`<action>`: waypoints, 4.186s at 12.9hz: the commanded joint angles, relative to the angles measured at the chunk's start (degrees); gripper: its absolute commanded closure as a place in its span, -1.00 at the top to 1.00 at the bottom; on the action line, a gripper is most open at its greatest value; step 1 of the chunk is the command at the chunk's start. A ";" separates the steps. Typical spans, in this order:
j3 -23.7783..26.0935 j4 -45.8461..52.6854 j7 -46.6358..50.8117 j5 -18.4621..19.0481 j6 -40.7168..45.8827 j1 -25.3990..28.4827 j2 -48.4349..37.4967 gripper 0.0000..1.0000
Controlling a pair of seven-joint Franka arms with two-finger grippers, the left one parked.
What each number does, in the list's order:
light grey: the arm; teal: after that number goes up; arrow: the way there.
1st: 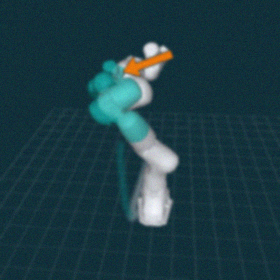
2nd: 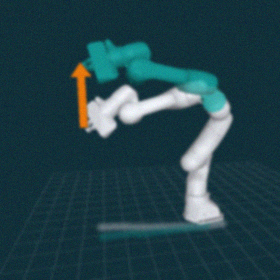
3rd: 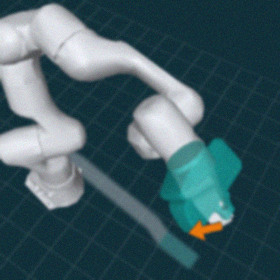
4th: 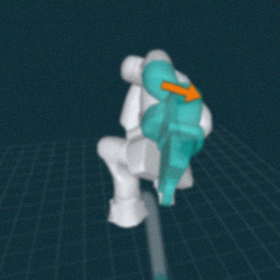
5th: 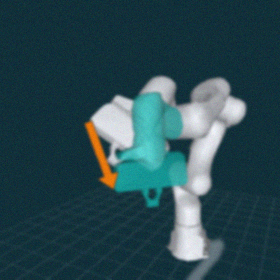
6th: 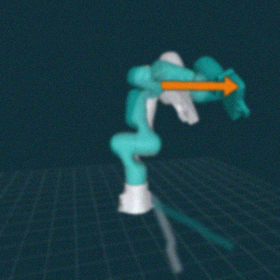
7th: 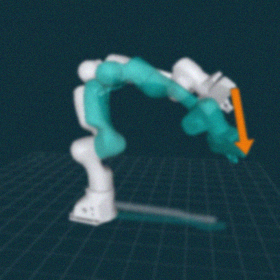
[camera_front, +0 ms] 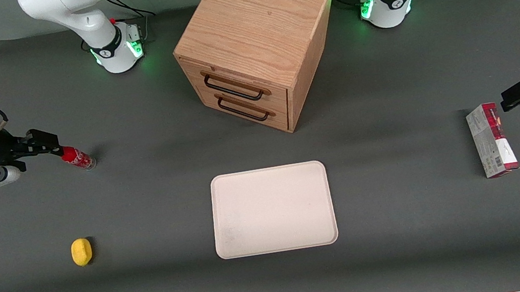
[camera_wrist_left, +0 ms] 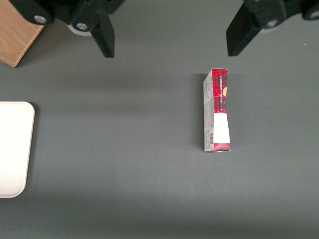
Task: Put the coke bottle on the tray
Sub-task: 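Move the right gripper toward the red Coca-Cola bottle lying on the table, then lower the open right gripper over the bottle and close on its neck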
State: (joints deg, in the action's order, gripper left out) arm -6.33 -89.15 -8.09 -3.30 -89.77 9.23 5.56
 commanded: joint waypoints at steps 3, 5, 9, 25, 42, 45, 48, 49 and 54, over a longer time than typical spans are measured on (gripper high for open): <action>0.35 1.43 1.42 1.37 1.18 0.00 -0.11 1.00; 0.35 1.52 1.50 1.37 2.05 0.09 -0.11 1.00; 0.00 1.52 1.59 1.37 3.29 0.00 -0.46 1.00; -15.12 -27.21 -12.47 11.39 -4.36 0.09 -21.99 1.00; -18.89 -52.44 -13.35 11.39 -39.95 0.09 -14.96 1.00; -18.90 -53.40 -13.44 11.39 -41.26 0.09 -14.52 1.00; -18.89 -54.38 -13.44 11.39 -42.68 0.09 -14.26 1.00; -18.89 -54.38 -13.44 11.39 -42.59 0.09 -14.26 1.00; -18.98 -54.64 -13.44 11.39 -42.59 0.09 -14.35 -0.73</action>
State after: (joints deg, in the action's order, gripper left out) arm -24.44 -143.28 -20.59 6.75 -131.48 8.72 -8.60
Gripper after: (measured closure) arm 0.026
